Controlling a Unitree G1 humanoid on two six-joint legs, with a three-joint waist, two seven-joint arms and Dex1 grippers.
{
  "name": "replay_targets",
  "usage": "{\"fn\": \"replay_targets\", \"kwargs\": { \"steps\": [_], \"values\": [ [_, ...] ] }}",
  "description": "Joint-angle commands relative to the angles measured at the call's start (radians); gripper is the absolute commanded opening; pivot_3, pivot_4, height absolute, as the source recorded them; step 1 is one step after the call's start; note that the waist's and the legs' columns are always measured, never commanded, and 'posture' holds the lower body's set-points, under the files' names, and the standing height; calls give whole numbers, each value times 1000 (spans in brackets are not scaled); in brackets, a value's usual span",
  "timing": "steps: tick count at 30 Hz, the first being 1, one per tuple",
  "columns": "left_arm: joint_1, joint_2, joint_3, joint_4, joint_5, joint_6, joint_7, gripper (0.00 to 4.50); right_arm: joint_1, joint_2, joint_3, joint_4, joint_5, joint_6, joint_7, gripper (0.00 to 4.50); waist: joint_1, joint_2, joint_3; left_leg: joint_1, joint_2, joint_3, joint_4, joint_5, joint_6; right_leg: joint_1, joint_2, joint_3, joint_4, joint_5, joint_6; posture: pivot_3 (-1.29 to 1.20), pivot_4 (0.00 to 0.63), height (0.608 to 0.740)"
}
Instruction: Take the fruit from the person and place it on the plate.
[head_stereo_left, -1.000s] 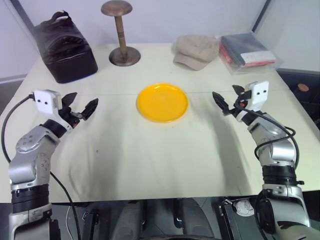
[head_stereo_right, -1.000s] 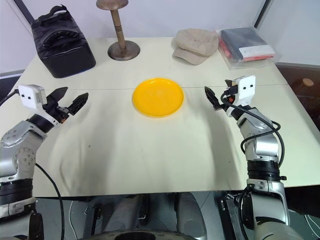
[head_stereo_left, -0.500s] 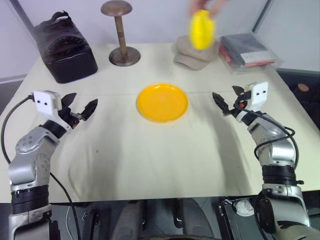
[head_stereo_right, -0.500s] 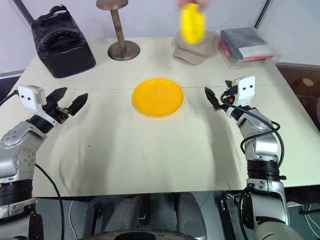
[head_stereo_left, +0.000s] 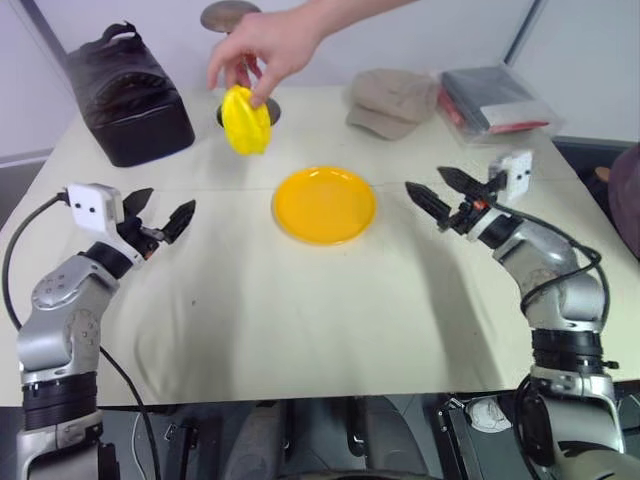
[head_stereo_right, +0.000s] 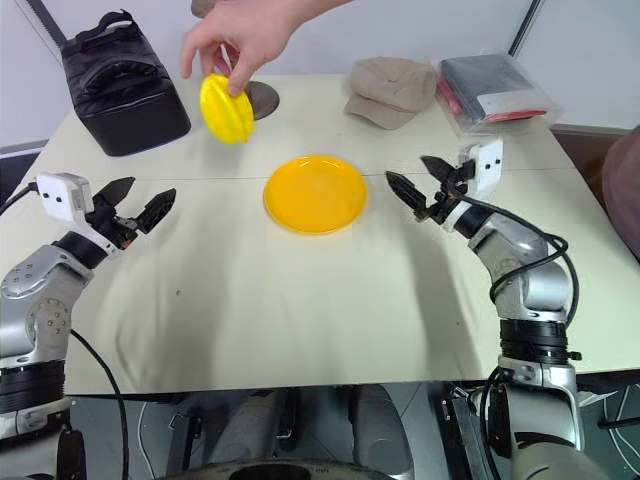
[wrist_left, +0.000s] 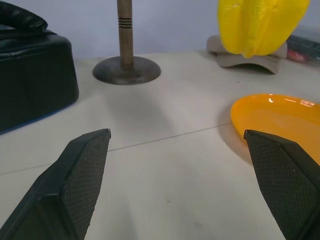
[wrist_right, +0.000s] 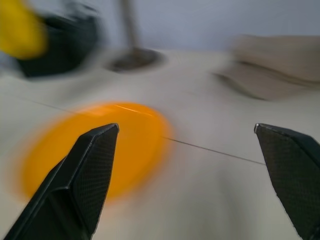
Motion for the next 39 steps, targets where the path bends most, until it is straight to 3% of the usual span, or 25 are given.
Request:
{"fn": "replay_targets", "kwargs": {
  "steps": [1,6,9,22,31,34,37,39],
  "values": [
    [-14,14,21,-14,-8,-24,-12,4500,-26,-44,-4,-108,88,98,47,4439,1,-1,0,0,0,0,0,0,0,0,0,0,0,0,0,0,150,740],
    [-37,44,38,-40,-85,-7,-113,4500,-38,-46,32,-107,35,94,26,4439,1,-1,0,0,0,0,1,0,0,1,-1,0,-1,0,0,0,150,740],
    [-146,47,8,26,-97,-26,-153,4500,-49,-37,54,-72,-2,65,21,4439,6,-1,0,0,0,0,1,0,0,0,-1,0,-1,0,-1,0,150,740],
    [-477,-53,-128,411,6,-184,-275,4500,-39,-22,50,-73,-47,32,-9,4439,1,-1,0,0,-1,1,2,0,1,1,2,-2,-1,2,3,0,150,740],
    [-565,-106,-151,551,45,-258,-305,4500,-7,-19,34,-99,-53,19,-47,4439,2,-1,0,0,-1,0,2,0,1,1,2,-2,-1,3,4,0,150,740],
    [-571,-112,-147,561,43,-268,-313,3577,-4,-18,30,-97,-59,11,-56,4500,1,-1,0,-1,-1,0,2,0,1,1,2,-2,-1,3,4,0,150,740],
    [-573,-114,-145,564,43,-271,-315,2262,-6,-16,30,-95,-61,8,-61,4500,0,-1,0,0,-1,0,2,0,1,1,2,-2,-1,3,4,0,150,740],
    [-572,-116,-145,559,42,-270,-315,2080,-8,-16,31,-86,-65,2,-62,4500,1,-1,0,0,-1,0,2,0,1,1,2,-2,-1,3,4,0,150,740]
  ]
}}
